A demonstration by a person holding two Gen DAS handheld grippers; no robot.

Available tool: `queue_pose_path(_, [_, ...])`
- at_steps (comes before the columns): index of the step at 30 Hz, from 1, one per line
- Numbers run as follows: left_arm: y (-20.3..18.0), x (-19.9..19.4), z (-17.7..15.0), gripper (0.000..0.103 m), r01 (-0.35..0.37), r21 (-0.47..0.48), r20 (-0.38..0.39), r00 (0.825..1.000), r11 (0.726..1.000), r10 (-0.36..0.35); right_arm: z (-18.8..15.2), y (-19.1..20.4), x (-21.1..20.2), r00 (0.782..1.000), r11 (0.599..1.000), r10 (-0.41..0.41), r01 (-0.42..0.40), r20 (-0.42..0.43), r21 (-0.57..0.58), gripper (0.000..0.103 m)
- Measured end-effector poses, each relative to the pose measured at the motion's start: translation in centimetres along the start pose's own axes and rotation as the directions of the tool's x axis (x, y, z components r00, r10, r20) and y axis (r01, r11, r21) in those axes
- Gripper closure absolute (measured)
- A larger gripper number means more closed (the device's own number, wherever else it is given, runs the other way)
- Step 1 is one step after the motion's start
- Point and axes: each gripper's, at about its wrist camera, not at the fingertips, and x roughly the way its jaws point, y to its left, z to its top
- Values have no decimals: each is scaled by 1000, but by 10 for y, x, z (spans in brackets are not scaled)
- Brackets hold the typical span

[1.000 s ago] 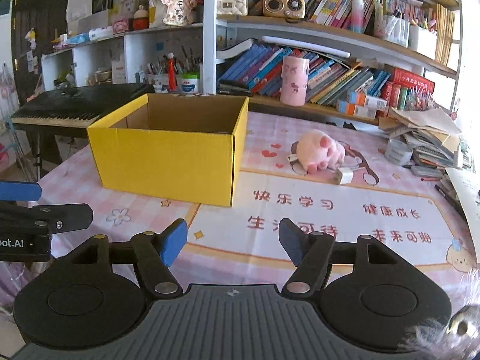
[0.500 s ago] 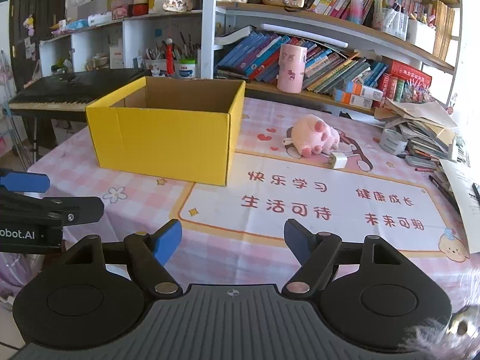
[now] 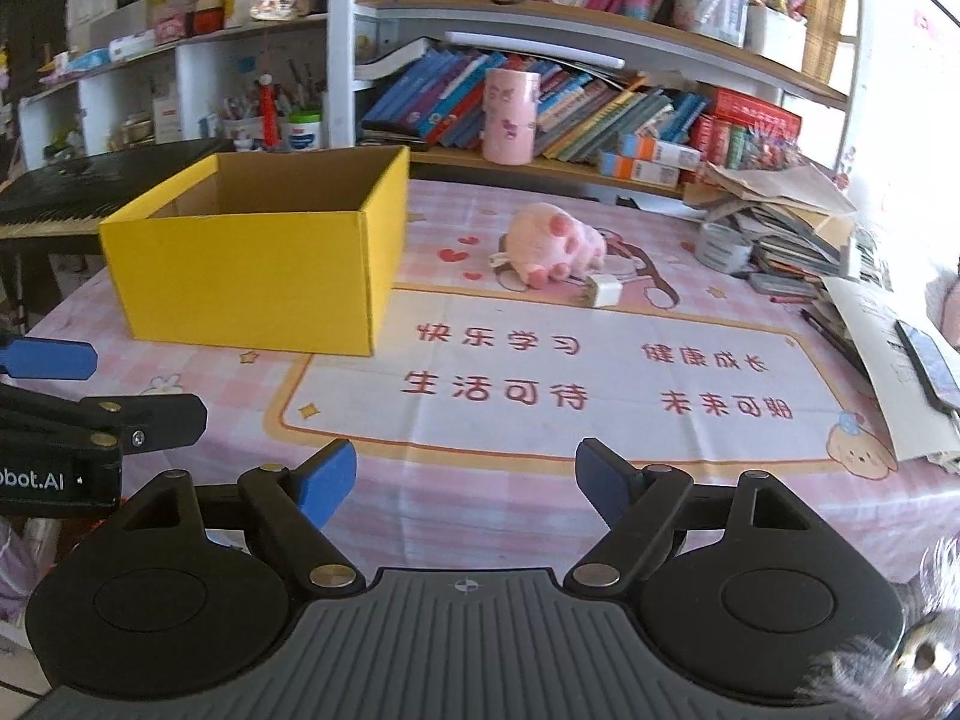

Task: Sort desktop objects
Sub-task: 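Lift both open tools out of the box and move back toward the plush and charger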

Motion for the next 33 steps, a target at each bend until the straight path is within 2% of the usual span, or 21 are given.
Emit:
queue_pose_path(18, [-42,51,29,13,67,52,-44,997,996,-65,9,-50,25,997,998,-61,62,-41,27,22])
queue_pose_path(25, [-65,71,44,13,91,86,-47,995,992,-87,16,-81,39,995,994,-84,88,-54,58,22])
queue_pose_path(33, [-87,98,61,13,86,77,-60,995,993,-82,29,-116,61,993,994,-83,88,-79,63,22])
